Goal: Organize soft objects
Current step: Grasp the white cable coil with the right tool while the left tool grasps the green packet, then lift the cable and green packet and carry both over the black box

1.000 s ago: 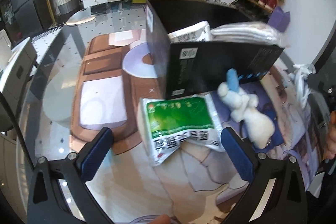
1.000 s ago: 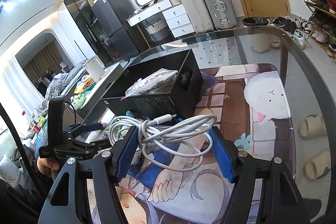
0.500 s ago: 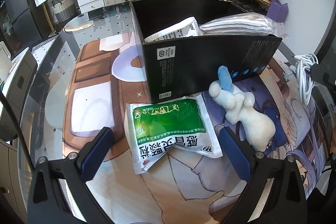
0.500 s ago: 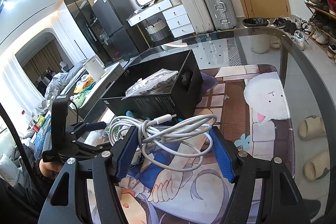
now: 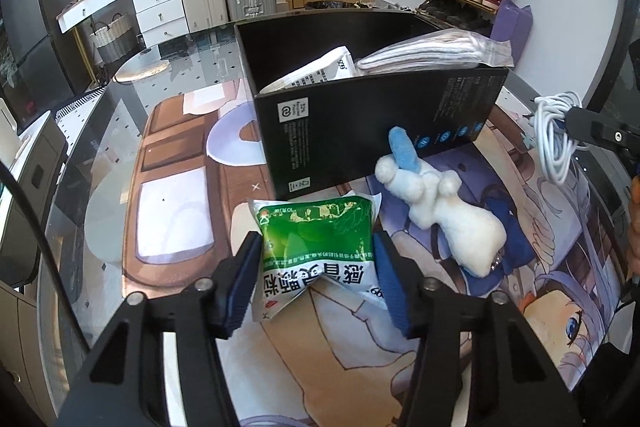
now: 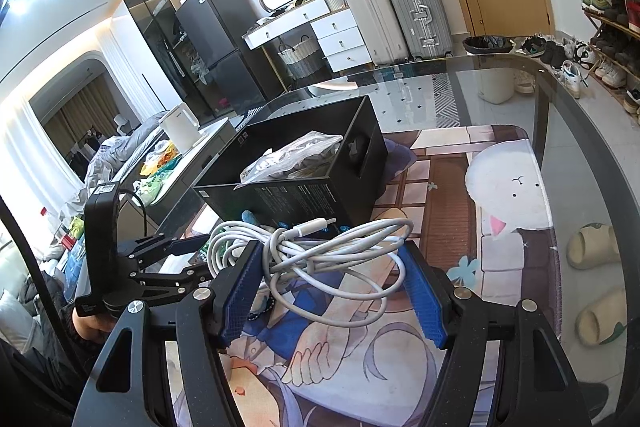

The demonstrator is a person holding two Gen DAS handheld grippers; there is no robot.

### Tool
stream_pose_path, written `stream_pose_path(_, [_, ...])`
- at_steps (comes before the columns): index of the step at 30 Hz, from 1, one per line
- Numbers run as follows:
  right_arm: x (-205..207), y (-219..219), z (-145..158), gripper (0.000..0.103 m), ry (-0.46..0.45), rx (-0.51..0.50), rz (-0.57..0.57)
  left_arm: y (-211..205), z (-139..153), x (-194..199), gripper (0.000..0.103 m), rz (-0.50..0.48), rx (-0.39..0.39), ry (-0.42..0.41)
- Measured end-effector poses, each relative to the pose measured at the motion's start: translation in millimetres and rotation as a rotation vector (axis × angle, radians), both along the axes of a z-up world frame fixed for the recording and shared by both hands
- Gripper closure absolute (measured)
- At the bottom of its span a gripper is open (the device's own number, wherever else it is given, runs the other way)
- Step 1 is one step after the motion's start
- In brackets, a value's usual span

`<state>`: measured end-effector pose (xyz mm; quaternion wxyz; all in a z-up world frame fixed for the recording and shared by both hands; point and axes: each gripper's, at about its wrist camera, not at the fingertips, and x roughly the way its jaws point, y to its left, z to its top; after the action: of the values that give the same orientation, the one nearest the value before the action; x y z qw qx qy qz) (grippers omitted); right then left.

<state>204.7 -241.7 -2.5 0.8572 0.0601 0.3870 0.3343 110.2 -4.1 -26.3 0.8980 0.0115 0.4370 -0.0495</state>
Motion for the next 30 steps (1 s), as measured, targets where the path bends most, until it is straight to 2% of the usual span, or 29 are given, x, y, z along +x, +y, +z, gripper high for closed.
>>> stream_pose_path(9, [-4, 1, 9, 0.034, -0.032, -0.002, 0.005, 2, 7, -10, 0.053, 0.0, -0.007, -0.031])
stream_pose_path(17, [-7, 0, 16, 0.034, -0.065, 0.002, 0.0, 6, 28, -21, 0.053, -0.004, -0.015, -0.096])
stream_pose_path(30, [-17, -2, 45, 0.034, -0.18, -0.021, -0.058, 8, 60, -31, 0.053, -0.005, -0.031, -0.197])
